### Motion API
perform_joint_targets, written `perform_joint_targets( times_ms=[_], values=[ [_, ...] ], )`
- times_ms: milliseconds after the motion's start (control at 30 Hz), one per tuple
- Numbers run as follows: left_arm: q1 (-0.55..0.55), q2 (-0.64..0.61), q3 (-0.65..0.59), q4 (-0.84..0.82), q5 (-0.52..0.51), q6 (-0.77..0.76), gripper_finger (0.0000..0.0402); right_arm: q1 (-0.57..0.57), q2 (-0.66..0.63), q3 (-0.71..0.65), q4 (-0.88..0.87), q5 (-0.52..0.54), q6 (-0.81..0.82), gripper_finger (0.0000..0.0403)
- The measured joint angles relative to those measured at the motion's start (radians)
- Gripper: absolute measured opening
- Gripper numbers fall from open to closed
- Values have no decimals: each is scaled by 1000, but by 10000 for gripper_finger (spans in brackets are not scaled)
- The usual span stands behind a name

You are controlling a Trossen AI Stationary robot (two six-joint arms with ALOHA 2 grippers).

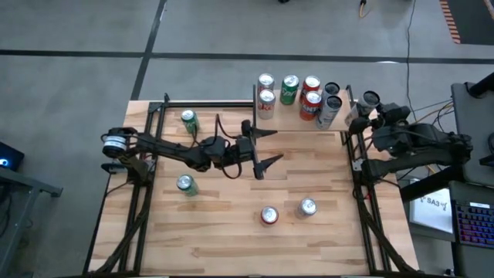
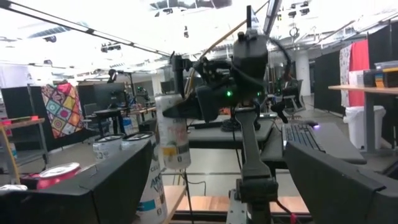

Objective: Place canned beverage on shelf
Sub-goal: Put the white soda can on the shelf aligned to the right of the other silver soda cans

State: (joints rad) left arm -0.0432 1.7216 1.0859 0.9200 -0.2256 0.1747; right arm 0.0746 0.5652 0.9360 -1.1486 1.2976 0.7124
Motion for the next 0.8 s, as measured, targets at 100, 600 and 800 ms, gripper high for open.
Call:
perform_joint_targets(
  times_ms=[100,600,800],
  values=[
    [-4,-7,0,-8,0,0,353,0,-1,-13,-46,1,74,230],
    [-6,-23,0,-23,0,11,353,0,1,-96,-50,6,195,230],
    [-15,-23,0,-26,0,8,352,0,6,-110,-42,35,196,230]
  ],
)
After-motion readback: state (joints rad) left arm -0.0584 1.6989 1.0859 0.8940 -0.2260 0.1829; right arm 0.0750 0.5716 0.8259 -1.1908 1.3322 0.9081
